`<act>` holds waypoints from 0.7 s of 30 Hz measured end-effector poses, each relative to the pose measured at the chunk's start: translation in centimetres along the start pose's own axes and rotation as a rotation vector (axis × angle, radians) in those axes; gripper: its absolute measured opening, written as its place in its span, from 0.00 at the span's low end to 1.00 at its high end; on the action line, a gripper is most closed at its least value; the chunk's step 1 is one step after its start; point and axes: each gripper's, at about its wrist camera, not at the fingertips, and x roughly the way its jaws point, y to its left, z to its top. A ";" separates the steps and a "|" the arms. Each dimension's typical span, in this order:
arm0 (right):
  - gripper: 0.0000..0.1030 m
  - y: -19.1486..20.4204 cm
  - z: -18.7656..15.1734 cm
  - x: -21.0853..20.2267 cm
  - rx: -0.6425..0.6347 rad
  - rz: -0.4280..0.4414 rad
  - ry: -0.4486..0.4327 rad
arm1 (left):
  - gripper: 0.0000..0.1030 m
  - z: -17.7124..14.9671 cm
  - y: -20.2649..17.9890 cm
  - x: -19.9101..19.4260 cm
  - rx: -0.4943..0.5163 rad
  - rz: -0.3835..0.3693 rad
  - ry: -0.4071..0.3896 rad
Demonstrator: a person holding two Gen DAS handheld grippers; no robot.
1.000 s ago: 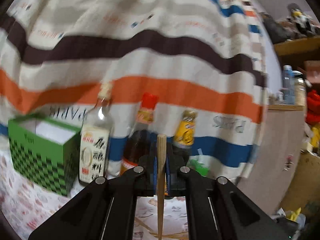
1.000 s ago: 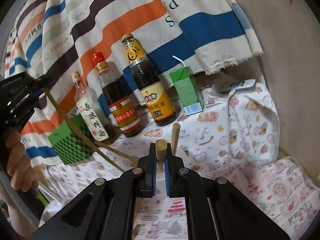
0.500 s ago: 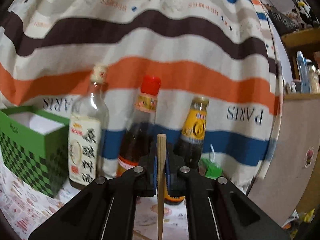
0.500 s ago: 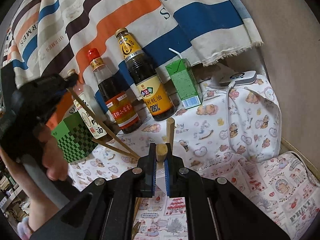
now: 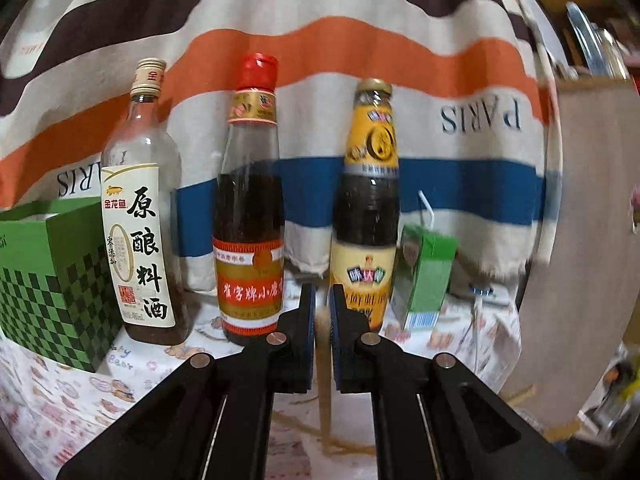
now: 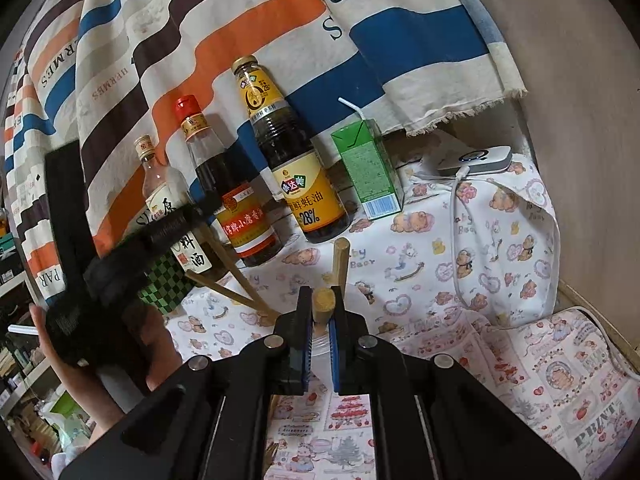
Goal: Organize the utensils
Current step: 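Lower both chopsticks into the clear cup and open both tools, then lower both tools to the bundle and grasp the metal fork with the right tool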
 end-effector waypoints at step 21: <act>0.68 3.4 0.3 -4.5 -0.141 -0.019 -0.194 | 0.93 -0.4 6.5 -11.5 -0.002 0.141 0.000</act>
